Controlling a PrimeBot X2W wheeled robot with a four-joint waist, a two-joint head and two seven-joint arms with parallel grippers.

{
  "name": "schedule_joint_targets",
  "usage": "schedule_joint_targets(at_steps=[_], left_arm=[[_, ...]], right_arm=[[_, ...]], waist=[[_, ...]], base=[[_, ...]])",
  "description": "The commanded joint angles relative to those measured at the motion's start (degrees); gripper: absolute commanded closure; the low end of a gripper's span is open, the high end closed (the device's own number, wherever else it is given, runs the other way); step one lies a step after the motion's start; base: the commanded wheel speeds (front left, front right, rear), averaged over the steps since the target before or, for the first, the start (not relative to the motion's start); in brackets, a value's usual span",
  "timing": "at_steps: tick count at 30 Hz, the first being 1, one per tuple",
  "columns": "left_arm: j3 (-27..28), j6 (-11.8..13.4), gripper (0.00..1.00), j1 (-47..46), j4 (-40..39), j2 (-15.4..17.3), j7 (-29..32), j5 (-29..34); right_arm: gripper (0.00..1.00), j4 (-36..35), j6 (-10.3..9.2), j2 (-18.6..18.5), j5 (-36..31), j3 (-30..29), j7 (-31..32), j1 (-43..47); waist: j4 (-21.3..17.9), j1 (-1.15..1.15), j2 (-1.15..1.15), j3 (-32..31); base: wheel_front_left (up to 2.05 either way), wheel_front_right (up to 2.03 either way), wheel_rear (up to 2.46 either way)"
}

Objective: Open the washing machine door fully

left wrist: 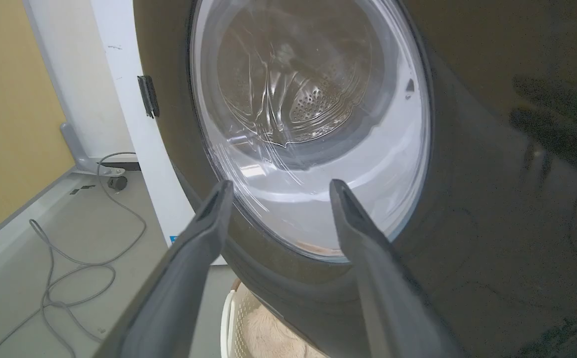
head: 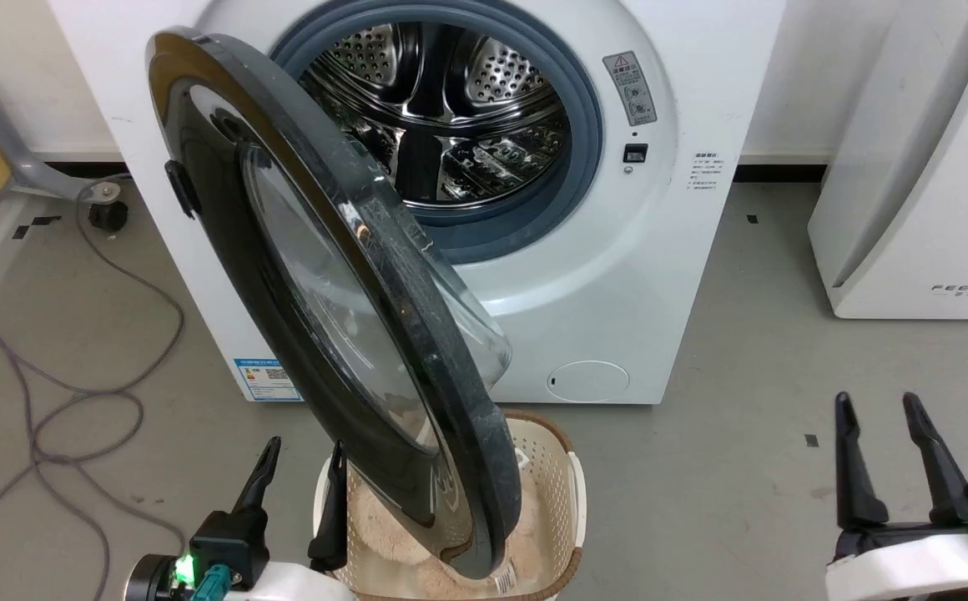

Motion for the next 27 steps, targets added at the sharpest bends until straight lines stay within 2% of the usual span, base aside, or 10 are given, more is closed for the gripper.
schedule_joint_targets(at_steps=[1, 6, 16, 17, 18, 27], left_arm=[[0.2, 0.3, 0.00, -0.2, 0.1, 0.3, -0.3, -0.1], [0.1, 0.2, 0.00, -0.3, 0.2, 0.3, -0.3, 0.0], [0.1, 0.2, 0.00, -0.4, 0.5, 0.2, -0.3, 0.0], [0.1, 0.1, 0.60, -0.4, 0.5, 0.2, -0.3, -0.1], [0.1, 0.1, 1.00, -0.3, 0.5, 0.2, -0.3, -0.2], [0.4, 0.7, 1.00, -0.6, -0.2, 0.2, -0.3, -0.1]], right_arm=[[0.00, -1.7, 0.03, 0.4, -2.4, 0.7, 1.1, 1.4], [0.00, -4.2, 0.03, 0.4, -6.6, 3.2, 3.5, 3.7], [0.00, -2.3, 0.03, 0.4, -7.5, 4.3, 3.1, 4.2], [0.00, -2.2, 0.03, 0.4, -7.2, 4.4, 3.0, 4.2], [0.00, -2.1, 0.03, 0.4, -7.1, 4.4, 3.0, 4.2], [0.00, -1.2, 0.03, 0.4, -7.3, 4.6, 2.7, 4.0]], waist=[[0.2, 0.00, 0.00, 0.0], [0.3, 0.00, 0.00, 0.1], [0.6, 0.00, 0.00, 0.3], [0.6, 0.00, 0.00, 0.3], [0.5, 0.00, 0.00, 0.2], [0.3, 0.00, 0.00, 0.2]], base=[[0.00, 0.00, 0.00], [0.00, 0.00, 0.00], [0.00, 0.00, 0.00], [0.00, 0.00, 0.00], [0.00, 0.00, 0.00], [0.00, 0.00, 0.00]])
